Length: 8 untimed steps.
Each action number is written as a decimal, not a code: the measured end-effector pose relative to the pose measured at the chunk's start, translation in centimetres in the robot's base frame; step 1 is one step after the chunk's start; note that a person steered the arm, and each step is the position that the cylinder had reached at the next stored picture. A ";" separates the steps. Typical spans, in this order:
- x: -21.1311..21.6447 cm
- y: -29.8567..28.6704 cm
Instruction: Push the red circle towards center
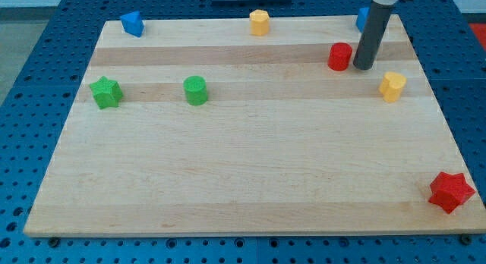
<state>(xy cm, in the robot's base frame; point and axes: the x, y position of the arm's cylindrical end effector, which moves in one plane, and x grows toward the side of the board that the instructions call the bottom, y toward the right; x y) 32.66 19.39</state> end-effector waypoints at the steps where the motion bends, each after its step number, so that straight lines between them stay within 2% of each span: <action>1: 0.0 0.0; 3: -1.3 -0.1; 4: -4.4 -1.8; 5: -4.1 -3.0; 8: 3.4 -3.0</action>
